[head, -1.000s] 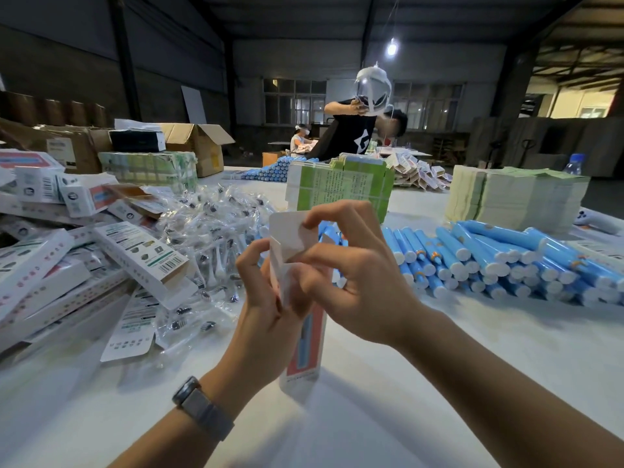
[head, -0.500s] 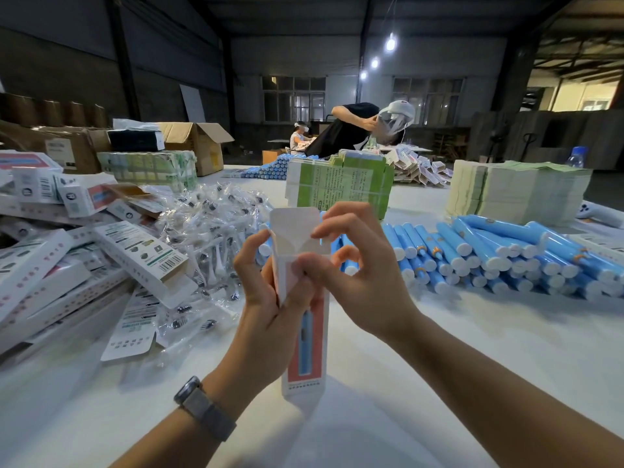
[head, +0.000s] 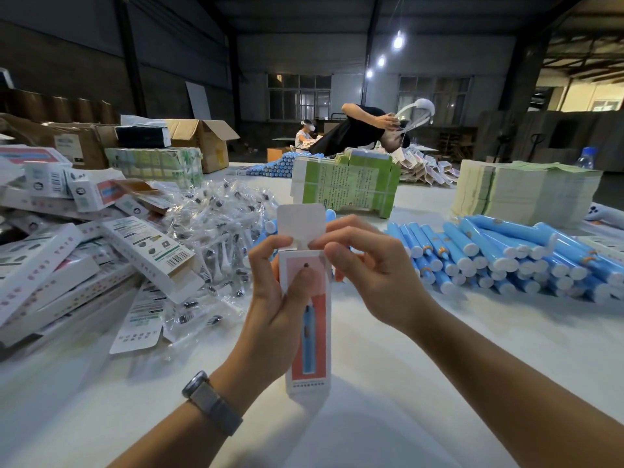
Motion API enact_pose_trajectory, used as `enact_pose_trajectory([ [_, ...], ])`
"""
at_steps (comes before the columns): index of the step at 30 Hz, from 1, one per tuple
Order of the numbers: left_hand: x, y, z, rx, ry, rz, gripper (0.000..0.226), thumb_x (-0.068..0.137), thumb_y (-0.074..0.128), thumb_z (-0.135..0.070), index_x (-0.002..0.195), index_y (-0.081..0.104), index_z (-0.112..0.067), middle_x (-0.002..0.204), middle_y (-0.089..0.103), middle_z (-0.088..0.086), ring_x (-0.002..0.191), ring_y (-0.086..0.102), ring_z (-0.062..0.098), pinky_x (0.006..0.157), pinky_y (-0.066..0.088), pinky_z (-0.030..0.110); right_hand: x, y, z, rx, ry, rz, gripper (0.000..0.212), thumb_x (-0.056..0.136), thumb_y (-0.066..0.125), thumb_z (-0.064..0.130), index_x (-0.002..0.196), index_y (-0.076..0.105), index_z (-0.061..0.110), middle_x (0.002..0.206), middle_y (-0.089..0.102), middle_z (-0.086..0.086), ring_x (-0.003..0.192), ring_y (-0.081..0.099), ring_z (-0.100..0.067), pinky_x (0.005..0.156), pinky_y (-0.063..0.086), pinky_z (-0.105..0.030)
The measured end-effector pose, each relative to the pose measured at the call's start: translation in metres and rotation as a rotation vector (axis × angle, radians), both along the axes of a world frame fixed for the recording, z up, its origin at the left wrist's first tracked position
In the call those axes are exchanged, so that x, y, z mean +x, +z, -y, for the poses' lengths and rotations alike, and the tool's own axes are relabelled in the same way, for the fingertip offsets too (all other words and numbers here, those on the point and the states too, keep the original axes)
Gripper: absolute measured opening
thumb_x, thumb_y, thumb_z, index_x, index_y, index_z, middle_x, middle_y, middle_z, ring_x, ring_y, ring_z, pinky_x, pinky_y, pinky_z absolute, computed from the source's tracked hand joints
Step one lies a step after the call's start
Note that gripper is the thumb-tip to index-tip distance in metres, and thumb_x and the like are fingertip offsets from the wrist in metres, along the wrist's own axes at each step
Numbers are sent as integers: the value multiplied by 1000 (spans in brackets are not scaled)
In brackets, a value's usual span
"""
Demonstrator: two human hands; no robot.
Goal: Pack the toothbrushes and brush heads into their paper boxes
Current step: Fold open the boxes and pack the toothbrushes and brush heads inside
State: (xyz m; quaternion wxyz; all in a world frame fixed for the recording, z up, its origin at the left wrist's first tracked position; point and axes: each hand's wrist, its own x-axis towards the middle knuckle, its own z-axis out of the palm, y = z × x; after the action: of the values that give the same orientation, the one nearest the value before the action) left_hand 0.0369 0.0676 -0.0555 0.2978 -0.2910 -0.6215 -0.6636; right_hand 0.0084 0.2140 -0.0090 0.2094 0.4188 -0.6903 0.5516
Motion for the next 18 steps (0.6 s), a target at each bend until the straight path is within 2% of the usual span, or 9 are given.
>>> enact_pose_trajectory([
  [2, 0, 0, 0, -11, -3, -1, 26, 91, 52, -41, 107, 42, -58, 93, 63, -20, 73, 60, 2, 64, 52, 19, 0, -1, 0, -5, 30, 4, 14, 95, 56, 17, 98, 69, 18, 98, 62, 5, 83, 60, -7, 63, 48, -23],
  [7, -2, 2, 0, 21, -28, 24, 20, 93, 49, -41, 104, 47, -57, 93, 63, -21, 75, 61, 1, 64, 51, 18, 0, 3, 0, -80, 14, 29, 17, 90, 63, 12, 96, 71, 25, 112, 60, 6, 106, 61, -9, 76, 52, -27],
  [9, -3, 2, 1, 41, -44, 52, 19, 98, 47, -38, 103, 49, -57, 94, 64, -17, 78, 62, 3, 67, 52, 20, 1, 7, -1, -112, 36, 37, 20, 86, 66, 7, 98, 68, 23, 106, 65, 10, 100, 62, -10, 77, 51, -29],
  [13, -2, 2, 0, 31, -37, 43, 34, 99, 41, -25, 105, 46, -58, 102, 67, -16, 83, 63, 3, 72, 52, 19, 3, 12, -3, -105, 59, 54, 32, 84, 67, 5, 108, 60, 26, 91, 67, 8, 83, 59, -17, 74, 48, -35],
  [16, -2, 2, -1, 63, -59, 56, 39, 99, 40, -21, 112, 40, -58, 105, 68, -9, 84, 64, 5, 73, 52, 20, 4, 14, -3, -32, 65, 26, 27, 87, 62, 3, 106, 65, 23, 92, 66, 3, 83, 56, -24, 75, 47, -31],
  [18, -2, 2, -1, 39, -57, 43, 35, 100, 39, -21, 112, 41, -53, 100, 66, -14, 78, 61, 3, 69, 51, 19, 4, 15, -5, -27, 96, 56, 22, 87, 60, 1, 97, 69, 17, 95, 64, -2, 88, 58, -21, 75, 47, -28],
])
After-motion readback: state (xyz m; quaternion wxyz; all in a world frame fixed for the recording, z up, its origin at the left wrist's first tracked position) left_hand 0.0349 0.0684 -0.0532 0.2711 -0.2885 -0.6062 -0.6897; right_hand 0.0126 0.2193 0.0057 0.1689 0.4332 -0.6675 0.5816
